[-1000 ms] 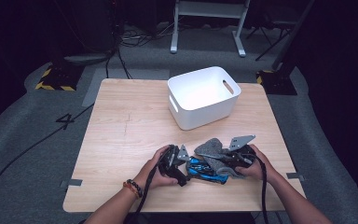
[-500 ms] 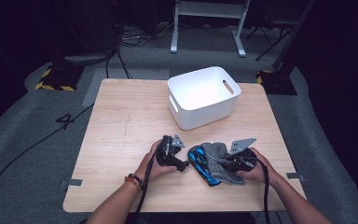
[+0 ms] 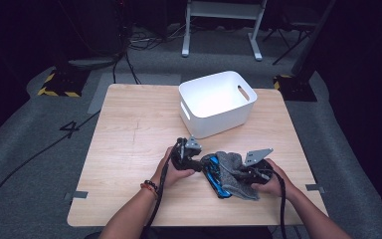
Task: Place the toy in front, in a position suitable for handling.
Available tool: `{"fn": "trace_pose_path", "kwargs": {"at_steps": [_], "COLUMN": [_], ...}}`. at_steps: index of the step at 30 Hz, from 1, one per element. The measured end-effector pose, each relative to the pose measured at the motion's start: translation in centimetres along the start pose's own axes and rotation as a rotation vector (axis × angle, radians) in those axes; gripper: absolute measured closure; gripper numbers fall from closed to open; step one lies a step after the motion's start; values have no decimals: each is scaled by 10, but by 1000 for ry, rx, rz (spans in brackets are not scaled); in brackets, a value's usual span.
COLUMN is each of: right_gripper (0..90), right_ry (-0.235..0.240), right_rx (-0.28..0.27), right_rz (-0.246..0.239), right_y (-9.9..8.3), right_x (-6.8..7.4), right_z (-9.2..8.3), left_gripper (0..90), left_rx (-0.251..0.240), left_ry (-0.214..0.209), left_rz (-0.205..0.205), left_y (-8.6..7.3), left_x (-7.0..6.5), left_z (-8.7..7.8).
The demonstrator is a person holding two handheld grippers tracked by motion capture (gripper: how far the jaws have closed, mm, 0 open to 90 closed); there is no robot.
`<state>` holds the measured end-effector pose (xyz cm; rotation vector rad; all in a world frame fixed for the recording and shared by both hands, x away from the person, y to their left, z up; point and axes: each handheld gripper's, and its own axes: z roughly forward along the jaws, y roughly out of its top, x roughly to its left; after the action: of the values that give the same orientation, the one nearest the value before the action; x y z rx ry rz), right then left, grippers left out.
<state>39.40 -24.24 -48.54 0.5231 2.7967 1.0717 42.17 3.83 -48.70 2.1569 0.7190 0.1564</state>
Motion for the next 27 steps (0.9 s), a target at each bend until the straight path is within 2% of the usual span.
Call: {"fn": "trace_pose_path", "kwargs": {"at_steps": [2,4,7,9,12,14,18,20,22,27], "right_gripper": [771,771,771,769,751,743,754,763,766,767], "right_ry": [-3,-11,-78,-117,-135,-131,-128,-120,-89,-40], "right_rx": [-1,-16,-41,-49,-34,-9,15,29,41,54], "right_rz": [-3,25,69,89,83,65,16,-7,-32,-70], "right_y": [0,1,5,9,17,23,32,32,31,20], "right_x": [-1,-6,-18,-28,-35,-36,-31,-27,-23,-12], "right_z": [0,-2,-5,-2,9,20,28,28,25,14], "left_gripper": [581,650,695,715,719,654,643,647,648,652], "left_rx": [-10,-10,-19,-17,-20,-12,-7,-4,0,0], "left_ry": [-20,-28,-57,-53,-48,-24,14,43,53,58], "left_rz": [3,10,21,23,28,38,46,61,69,69], "left_y": [1,1,0,1,1,2,3,4,4,5], "left_x": [2,3,4,5,4,2,0,-3,-4,-5], "left_z": [1,1,3,3,4,4,4,4,4,4]}}
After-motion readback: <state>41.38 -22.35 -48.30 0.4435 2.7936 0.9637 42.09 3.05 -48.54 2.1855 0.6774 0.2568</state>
